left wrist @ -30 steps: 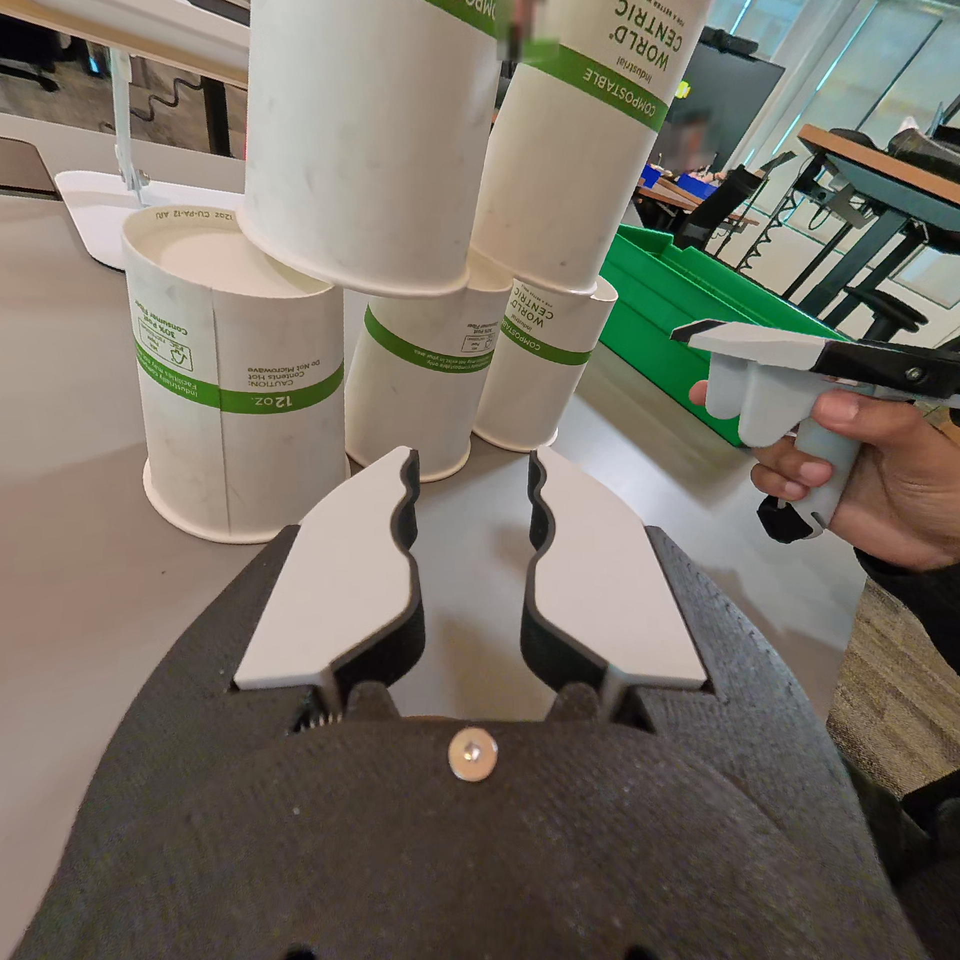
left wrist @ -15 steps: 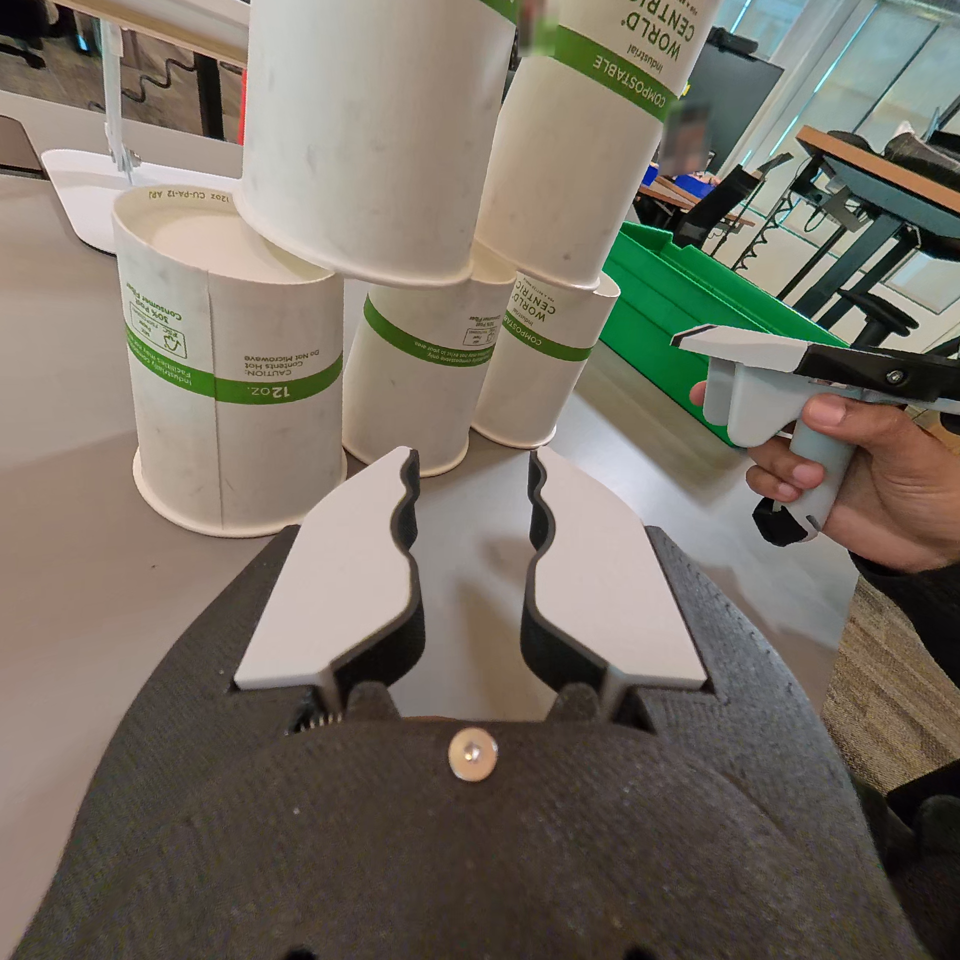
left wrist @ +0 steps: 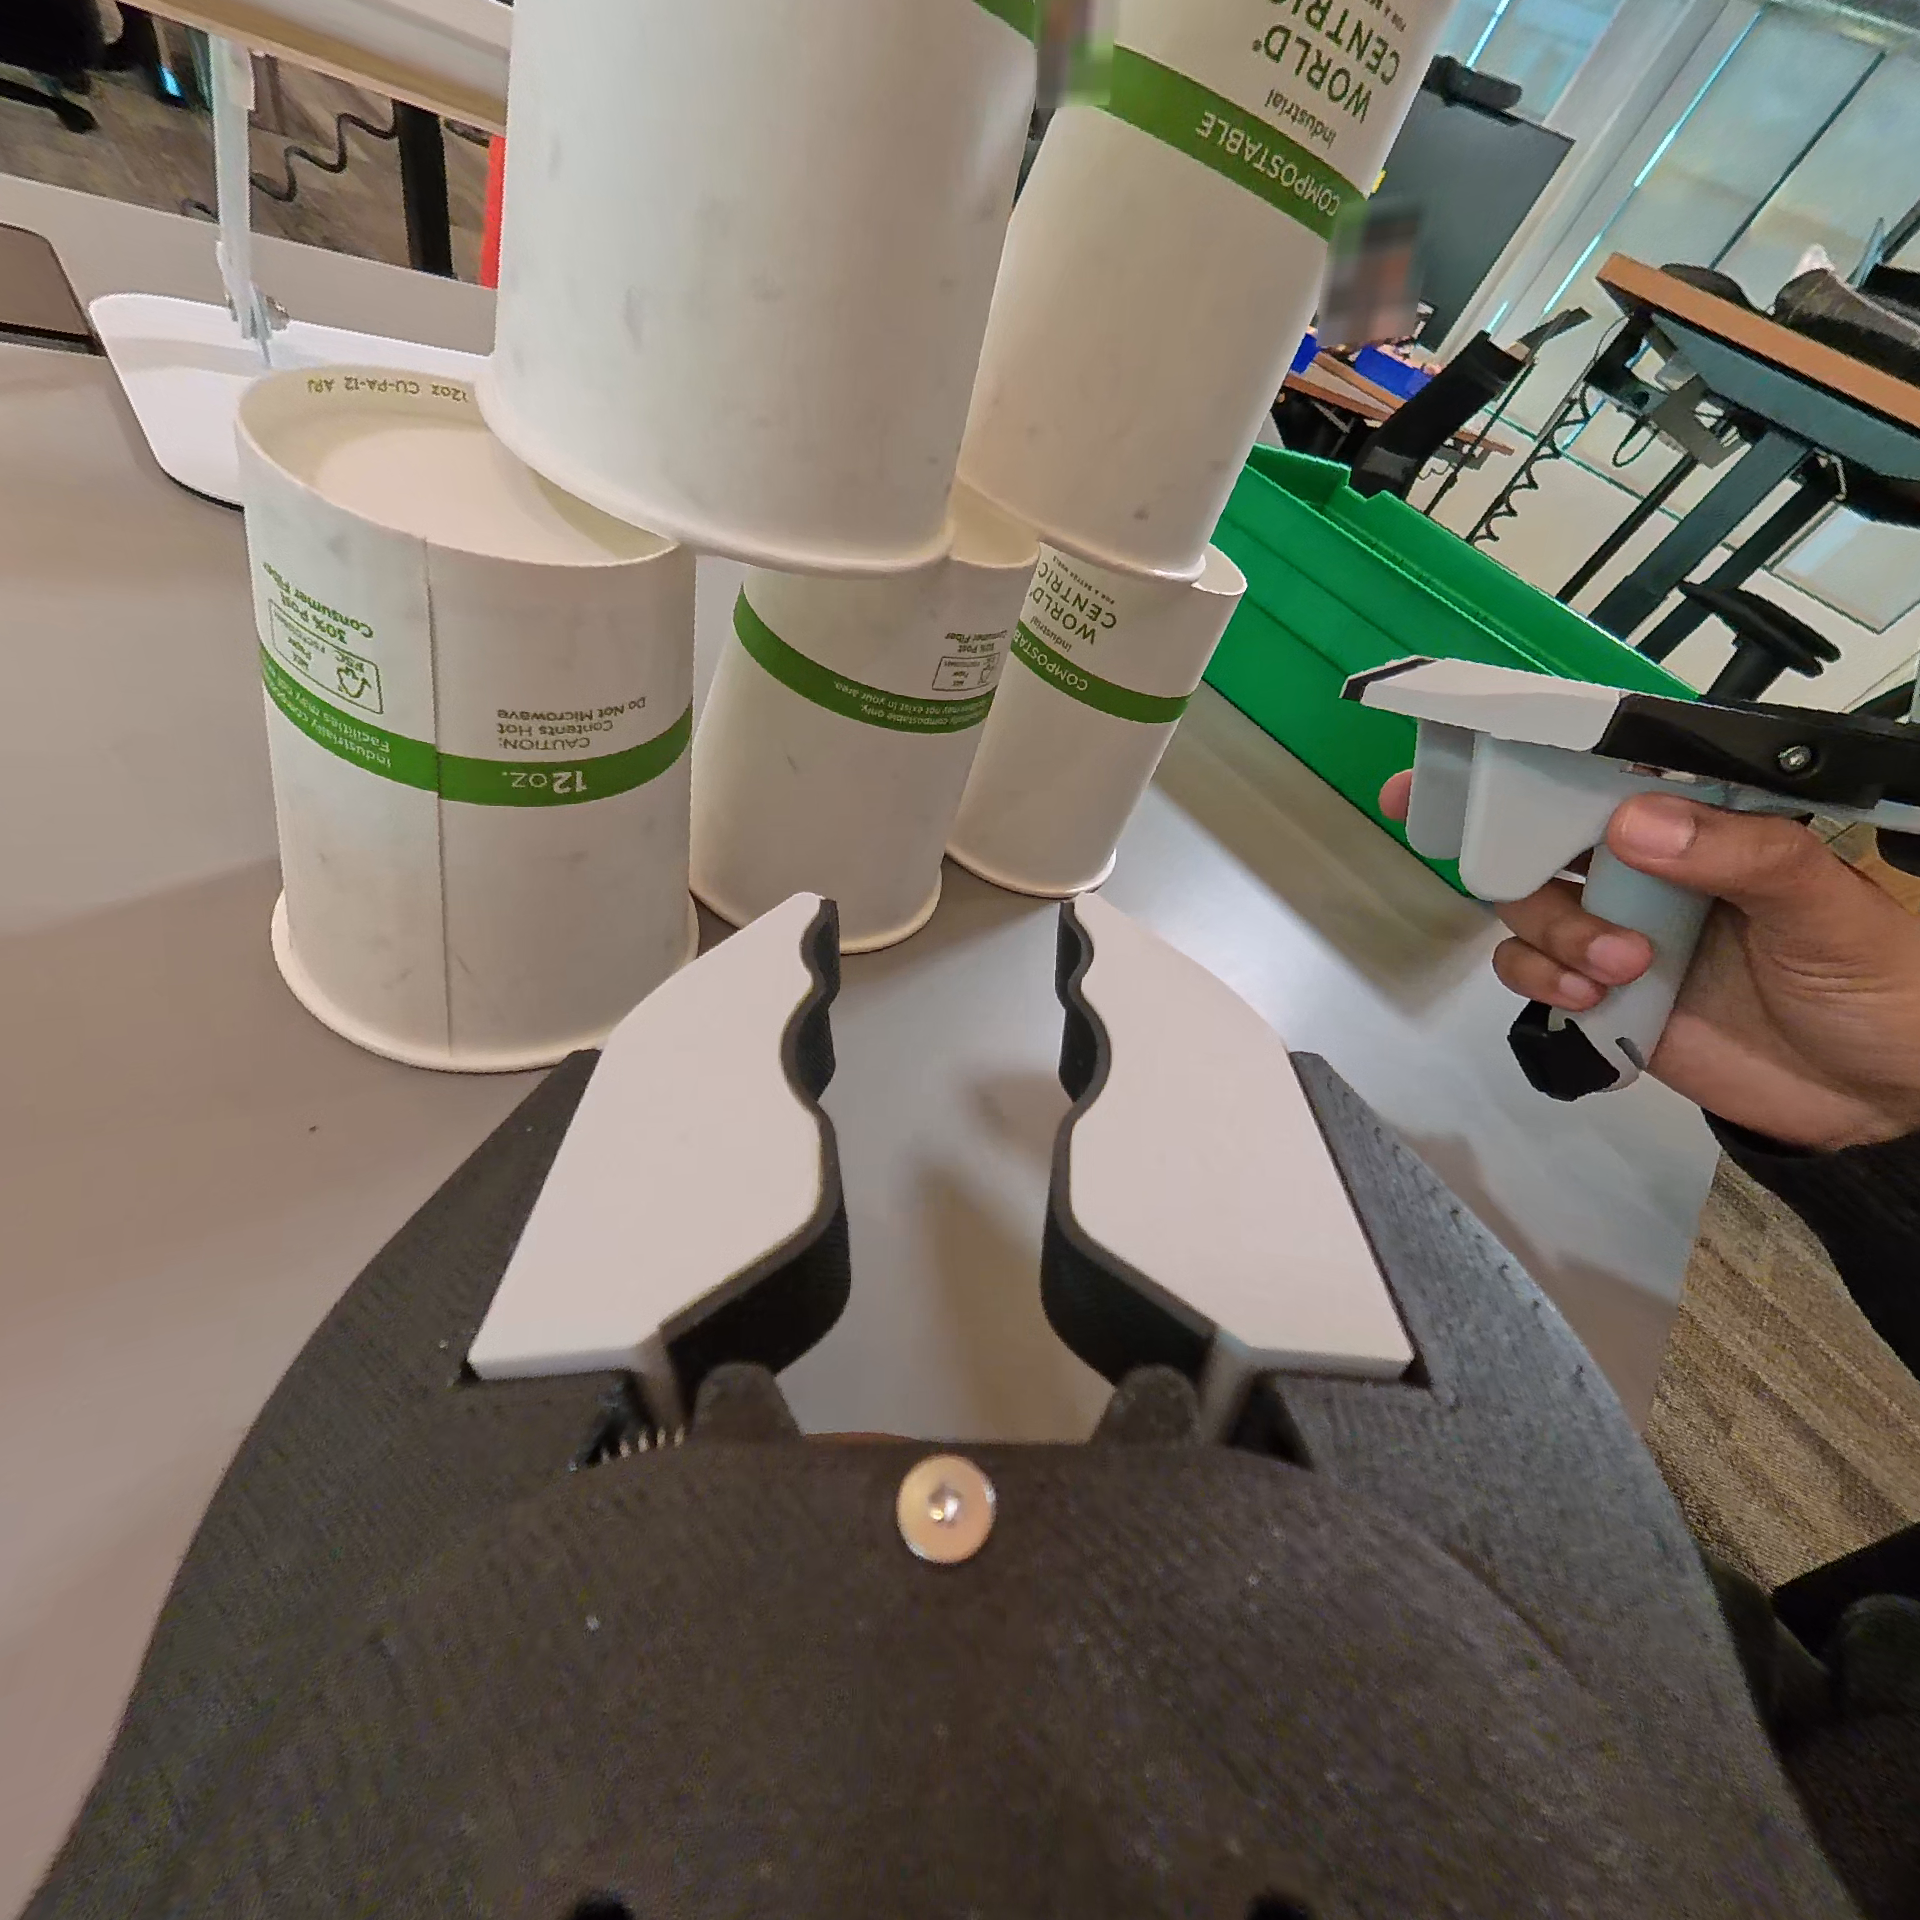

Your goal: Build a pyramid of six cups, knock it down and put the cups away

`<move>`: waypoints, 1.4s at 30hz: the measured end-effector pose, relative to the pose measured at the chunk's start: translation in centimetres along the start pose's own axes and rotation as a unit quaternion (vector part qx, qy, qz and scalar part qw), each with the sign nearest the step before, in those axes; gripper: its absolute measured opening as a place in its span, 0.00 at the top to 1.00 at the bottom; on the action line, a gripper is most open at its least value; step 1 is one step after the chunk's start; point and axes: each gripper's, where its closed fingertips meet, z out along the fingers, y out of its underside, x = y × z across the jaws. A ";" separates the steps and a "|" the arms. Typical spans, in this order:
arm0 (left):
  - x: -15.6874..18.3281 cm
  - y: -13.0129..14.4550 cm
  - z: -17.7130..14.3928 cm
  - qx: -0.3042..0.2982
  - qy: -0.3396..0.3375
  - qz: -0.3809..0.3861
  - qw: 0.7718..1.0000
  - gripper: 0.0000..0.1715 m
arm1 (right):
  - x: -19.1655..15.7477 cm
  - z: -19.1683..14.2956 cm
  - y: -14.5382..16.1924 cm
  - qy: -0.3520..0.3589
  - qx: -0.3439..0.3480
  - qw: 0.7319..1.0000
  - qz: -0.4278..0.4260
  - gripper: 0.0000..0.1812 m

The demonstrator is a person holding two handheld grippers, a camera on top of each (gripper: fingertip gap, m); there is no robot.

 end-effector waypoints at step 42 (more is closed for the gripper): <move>0.2 -0.3 -0.6 0.004 0.003 -0.009 1.000 0.76 | 0.4 1.4 -0.3 0.010 0.004 1.000 -0.022 0.91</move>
